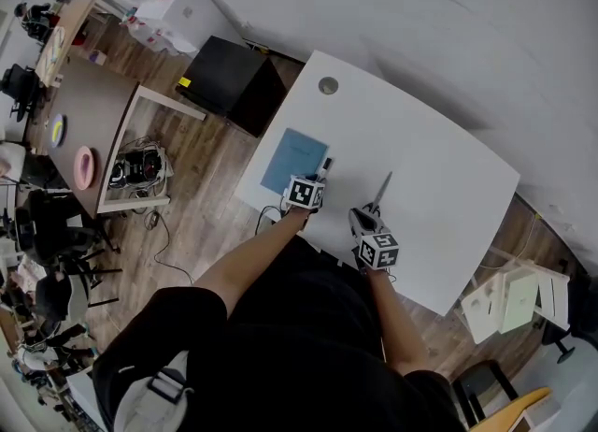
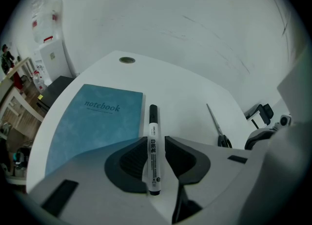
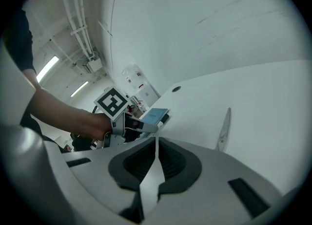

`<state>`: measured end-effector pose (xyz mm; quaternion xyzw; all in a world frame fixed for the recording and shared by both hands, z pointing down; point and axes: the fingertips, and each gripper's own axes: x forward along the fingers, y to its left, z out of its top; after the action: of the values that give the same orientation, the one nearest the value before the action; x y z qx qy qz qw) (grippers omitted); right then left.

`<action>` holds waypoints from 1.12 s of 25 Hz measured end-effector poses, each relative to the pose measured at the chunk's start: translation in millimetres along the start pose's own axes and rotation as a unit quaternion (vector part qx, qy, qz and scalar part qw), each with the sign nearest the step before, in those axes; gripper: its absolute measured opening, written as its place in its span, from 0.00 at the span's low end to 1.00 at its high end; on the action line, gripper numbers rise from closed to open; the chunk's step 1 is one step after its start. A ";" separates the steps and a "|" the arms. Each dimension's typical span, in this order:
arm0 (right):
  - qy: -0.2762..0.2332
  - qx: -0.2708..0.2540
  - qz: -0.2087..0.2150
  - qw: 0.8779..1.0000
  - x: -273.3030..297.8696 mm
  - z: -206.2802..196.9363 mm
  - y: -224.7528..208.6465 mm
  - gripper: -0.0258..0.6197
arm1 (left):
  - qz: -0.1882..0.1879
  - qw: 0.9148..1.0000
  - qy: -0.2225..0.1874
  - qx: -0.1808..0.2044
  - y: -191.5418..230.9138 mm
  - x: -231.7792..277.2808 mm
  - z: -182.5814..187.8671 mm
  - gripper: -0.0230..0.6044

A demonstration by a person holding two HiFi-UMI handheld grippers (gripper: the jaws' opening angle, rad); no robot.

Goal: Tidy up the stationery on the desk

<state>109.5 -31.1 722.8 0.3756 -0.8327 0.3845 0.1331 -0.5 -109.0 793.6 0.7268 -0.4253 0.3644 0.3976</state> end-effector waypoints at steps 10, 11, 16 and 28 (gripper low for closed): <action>-0.073 0.008 -0.093 0.993 -23.0 21.4 -28.7 0.10 | -0.016 0.999 -0.044 0.013 -14.4 -21.3 5.8 0.22; -0.070 0.016 -0.109 0.991 -26.3 18.8 -34.9 0.10 | -0.026 0.998 -0.053 0.013 -18.4 -23.3 5.0 0.22; -0.062 0.042 -0.171 0.982 -40.0 9.4 -57.3 0.10 | -0.090 0.992 -0.080 0.026 -43.5 -43.3 9.3 0.06; -0.002 0.052 -0.285 0.957 -29.3 -21.7 -66.8 0.13 | -0.205 0.971 -0.114 0.045 -50.9 -83.8 6.2 0.06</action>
<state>176.6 -28.0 758.4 0.6042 -0.6707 0.3724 0.2155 15.6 -70.6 704.6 0.8525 -0.2930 0.2081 0.3796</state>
